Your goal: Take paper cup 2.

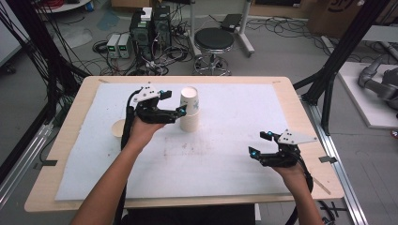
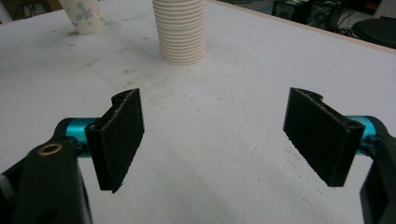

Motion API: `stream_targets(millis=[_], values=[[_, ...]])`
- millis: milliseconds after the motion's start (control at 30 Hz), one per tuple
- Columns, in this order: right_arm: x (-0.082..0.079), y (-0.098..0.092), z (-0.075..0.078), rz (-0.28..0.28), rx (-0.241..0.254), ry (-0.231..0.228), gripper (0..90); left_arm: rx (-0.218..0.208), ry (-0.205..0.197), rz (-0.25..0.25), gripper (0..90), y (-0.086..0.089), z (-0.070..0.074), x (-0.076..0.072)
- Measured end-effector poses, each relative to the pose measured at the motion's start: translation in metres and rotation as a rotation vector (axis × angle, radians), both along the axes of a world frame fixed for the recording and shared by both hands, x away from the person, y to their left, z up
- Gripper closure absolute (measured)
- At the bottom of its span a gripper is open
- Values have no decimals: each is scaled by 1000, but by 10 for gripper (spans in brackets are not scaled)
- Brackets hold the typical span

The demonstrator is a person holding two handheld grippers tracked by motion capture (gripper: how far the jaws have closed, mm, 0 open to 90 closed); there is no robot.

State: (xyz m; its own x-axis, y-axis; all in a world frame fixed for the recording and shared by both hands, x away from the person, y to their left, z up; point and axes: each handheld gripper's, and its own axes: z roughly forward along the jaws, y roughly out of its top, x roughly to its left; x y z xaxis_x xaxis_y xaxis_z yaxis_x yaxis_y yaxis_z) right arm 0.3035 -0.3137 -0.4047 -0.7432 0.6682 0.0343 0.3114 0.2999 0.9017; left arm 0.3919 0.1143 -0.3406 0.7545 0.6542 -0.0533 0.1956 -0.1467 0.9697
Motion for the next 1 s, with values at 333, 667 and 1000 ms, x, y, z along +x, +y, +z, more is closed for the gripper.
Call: stream_targets(millis=[333,667,1000], values=[[-1,-2,0,-2,5,0,210,35,22,42,166,-14,0,21],[-1,-1,0,4,5,4,210,47,39,33,168,-31,-5,36],[-2,-3,1,3,9,4,210,55,39,23,290,-38,-10,43]])
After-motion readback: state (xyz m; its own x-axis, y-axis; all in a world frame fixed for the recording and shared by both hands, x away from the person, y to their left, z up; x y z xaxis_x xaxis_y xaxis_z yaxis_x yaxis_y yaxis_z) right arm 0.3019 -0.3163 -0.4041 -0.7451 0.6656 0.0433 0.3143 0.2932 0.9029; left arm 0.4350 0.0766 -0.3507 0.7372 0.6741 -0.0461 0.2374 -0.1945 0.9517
